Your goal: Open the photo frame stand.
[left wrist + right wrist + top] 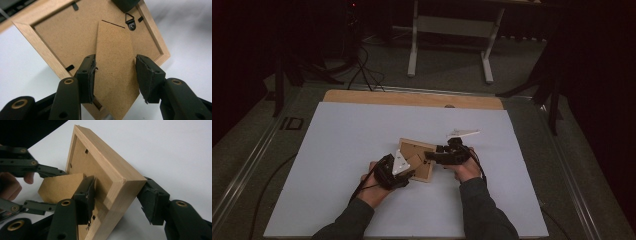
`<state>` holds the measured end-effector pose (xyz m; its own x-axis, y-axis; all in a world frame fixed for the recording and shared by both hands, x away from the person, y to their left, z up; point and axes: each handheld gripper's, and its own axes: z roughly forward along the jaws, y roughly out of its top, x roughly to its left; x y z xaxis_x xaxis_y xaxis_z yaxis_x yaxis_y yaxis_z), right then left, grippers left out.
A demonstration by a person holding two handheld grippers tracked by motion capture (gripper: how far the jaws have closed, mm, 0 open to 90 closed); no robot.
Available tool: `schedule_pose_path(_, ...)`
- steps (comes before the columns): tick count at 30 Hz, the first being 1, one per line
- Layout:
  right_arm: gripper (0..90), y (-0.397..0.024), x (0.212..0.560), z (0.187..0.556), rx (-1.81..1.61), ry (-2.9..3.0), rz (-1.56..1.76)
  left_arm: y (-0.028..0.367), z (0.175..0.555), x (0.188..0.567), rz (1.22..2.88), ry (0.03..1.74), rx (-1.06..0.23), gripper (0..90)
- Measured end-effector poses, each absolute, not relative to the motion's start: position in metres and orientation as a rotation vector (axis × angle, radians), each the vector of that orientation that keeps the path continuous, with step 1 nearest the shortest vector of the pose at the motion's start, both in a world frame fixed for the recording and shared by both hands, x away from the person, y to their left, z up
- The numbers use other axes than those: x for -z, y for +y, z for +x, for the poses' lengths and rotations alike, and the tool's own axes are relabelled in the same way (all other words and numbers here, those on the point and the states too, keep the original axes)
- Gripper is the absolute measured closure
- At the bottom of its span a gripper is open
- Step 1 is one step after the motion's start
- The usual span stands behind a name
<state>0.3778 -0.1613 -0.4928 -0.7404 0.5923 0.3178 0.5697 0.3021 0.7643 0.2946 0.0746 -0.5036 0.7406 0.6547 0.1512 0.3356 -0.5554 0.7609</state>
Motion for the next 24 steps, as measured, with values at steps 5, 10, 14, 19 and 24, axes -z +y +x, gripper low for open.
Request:
schedule_pose_path(5, 50.6, -0.163, 0.49, 0.374, -1.467, 2.516, 1.092, 0.081, 0.302, 0.503, 2.165, 0.811, -0.343, 52.1)
schedule_pose_path(10, 52.6, -0.163, 0.487, 0.37, -1.474, 2.52, 1.055, 0.09, 0.309, 0.501, 2.131, 0.851, -0.189, 61.3)
schedule_pose_path(14, 54.0, -0.162, 0.483, 0.367, -1.473, 2.516, 1.032, 0.089, 0.308, 0.501, 2.153, 0.843, -0.182, 63.7)
schedule_pose_path(19, 55.3, -0.161, 0.481, 0.366, -1.48, 2.502, 1.029, 0.089, 0.308, 0.501, 2.158, 0.845, -0.209, 64.2)
schedule_pose_path(24, 56.7, -0.159, 0.473, 0.366, -1.476, 2.481, 1.014, 0.085, 0.311, 0.5, 2.163, 0.868, -0.292, 65.0)
